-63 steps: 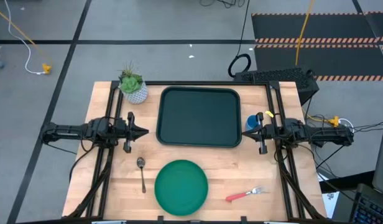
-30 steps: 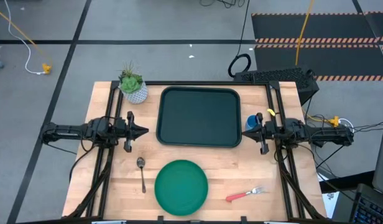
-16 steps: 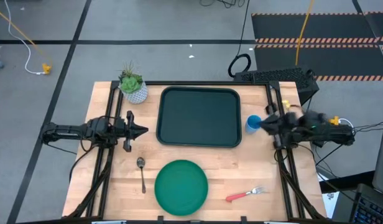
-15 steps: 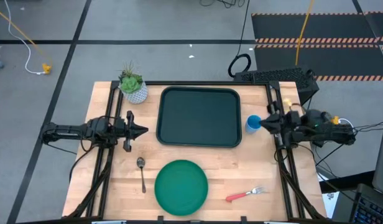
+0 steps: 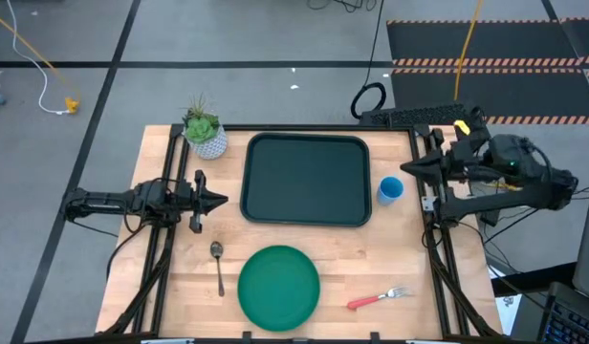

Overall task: Pick and place plate/cup/fork/spoon on tray
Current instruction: Put the blue cup on the black tray

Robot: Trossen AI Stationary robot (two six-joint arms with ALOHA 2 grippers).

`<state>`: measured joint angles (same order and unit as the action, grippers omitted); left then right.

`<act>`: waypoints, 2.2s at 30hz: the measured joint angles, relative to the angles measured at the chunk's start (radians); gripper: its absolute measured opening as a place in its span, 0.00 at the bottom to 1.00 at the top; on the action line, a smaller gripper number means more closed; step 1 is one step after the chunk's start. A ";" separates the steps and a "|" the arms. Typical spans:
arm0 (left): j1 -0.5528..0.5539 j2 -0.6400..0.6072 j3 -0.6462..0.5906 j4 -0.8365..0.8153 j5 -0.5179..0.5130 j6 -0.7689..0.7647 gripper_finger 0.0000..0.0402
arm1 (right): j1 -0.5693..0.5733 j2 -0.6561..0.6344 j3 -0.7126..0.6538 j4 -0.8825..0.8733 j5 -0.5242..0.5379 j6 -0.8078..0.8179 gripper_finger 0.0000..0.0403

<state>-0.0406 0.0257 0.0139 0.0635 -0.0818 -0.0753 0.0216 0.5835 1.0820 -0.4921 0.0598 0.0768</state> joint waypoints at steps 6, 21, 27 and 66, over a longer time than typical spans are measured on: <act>0.000 0.000 0.000 0.000 -0.015 -0.013 0.08 | 0.000 0.169 0.167 -0.263 0.074 0.098 0.00; -0.001 0.000 0.000 -0.006 -0.033 -0.066 0.08 | 0.000 0.404 0.192 -0.711 0.074 0.330 0.12; 0.000 0.000 0.000 -0.007 -0.044 -0.065 0.08 | 0.000 0.457 0.108 -0.810 0.066 0.288 0.25; 0.000 0.000 0.000 0.036 -0.085 -0.063 0.08 | -0.114 0.610 -0.185 -0.690 0.121 0.031 0.50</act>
<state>-0.0406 0.0261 0.0139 0.0993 -0.1669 -0.1380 -0.0928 1.1937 0.8974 -1.1820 0.1806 0.1082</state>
